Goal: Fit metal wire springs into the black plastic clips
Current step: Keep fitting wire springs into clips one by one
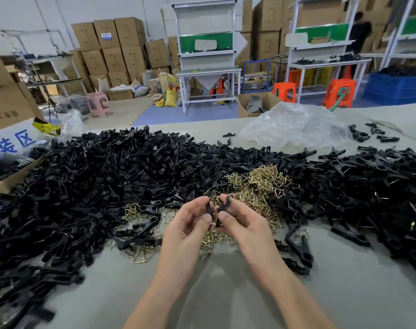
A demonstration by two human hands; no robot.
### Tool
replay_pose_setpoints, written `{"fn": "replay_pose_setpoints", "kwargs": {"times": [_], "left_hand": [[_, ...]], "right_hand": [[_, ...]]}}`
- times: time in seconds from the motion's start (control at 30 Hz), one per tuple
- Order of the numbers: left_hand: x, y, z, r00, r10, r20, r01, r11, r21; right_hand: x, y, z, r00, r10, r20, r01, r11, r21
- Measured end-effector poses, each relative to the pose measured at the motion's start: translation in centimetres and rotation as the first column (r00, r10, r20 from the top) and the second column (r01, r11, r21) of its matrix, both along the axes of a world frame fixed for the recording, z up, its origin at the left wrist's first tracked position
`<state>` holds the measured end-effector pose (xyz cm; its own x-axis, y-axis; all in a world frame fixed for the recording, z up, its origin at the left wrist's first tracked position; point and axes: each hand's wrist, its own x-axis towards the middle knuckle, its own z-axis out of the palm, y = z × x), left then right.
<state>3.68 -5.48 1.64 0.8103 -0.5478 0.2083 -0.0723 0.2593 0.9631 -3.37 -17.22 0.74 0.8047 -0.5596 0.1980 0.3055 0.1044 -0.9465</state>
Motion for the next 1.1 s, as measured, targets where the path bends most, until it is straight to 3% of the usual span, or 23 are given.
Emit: {"fn": "replay_pose_setpoints", "kwargs": {"times": [0.43, 0.57, 0.7, 0.93, 1.1], "left_hand": [[0.15, 0.28, -0.03, 0.997, 0.081, -0.015, -0.081, 0.997, 0.007], [0.23, 0.25, -0.23, 0.999, 0.013, -0.046, -0.013, 1.0, 0.008], [0.1, 0.09, -0.21, 0.998, 0.027, 0.06, -0.03, 0.998, 0.059], [0.05, 0.44, 0.17, 0.951, 0.184, 0.248, -0.211, 0.974, 0.088], [-0.26, 0.42, 0.35, 0.963, 0.137, 0.232, -0.172, 0.975, 0.138]], "right_hand": [[0.03, -0.16, -0.37, 0.998, 0.005, -0.057, -0.007, 0.999, -0.041], [0.02, -0.21, -0.41, 0.999, 0.003, -0.053, -0.005, 0.999, -0.045], [-0.04, -0.27, -0.36, 0.999, 0.013, -0.04, -0.014, 0.999, -0.032], [0.03, -0.09, -0.16, 0.999, 0.002, -0.048, -0.004, 0.999, -0.04], [0.0, -0.07, -0.17, 0.998, 0.006, -0.057, -0.009, 0.998, -0.056]]}}
